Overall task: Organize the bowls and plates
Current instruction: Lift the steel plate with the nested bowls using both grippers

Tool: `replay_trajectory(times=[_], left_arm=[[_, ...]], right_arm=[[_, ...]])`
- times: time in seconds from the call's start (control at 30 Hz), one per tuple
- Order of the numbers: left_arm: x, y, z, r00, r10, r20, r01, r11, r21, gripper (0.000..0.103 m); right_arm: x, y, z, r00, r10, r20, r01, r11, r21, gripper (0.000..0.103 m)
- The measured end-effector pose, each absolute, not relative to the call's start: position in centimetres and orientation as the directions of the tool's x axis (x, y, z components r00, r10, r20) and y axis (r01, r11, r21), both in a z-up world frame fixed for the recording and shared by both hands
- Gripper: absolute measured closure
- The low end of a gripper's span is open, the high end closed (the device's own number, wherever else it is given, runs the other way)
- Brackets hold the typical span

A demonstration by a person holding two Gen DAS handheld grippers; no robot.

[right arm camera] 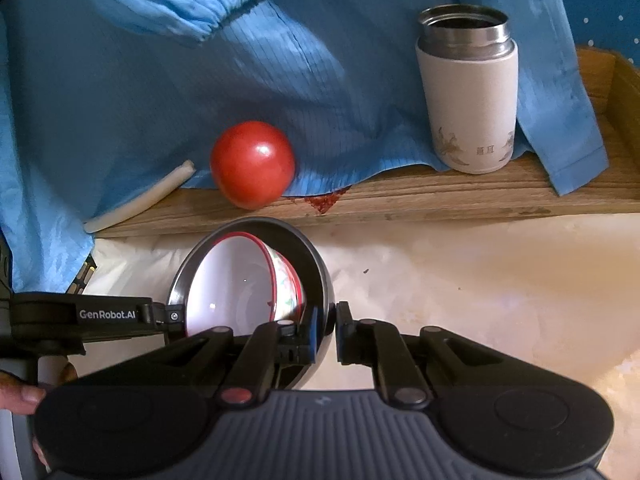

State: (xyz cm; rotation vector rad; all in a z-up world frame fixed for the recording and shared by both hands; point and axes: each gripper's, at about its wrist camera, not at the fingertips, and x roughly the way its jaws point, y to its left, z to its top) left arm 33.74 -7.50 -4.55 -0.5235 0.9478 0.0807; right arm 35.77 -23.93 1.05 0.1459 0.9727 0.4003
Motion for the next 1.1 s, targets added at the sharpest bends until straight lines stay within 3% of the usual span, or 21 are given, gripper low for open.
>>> replay_trajectory(times=[1.1], left_arm=[[26.7, -4.0, -2.7, 0.600, -0.236, -0.764, -0.157, 0.902, -0.402, 0.096]], right_arm=[[26.3, -19.8, 3.1, 0.580, 0.336, -0.742, -0.177, 0.941, 0.287, 0.093]])
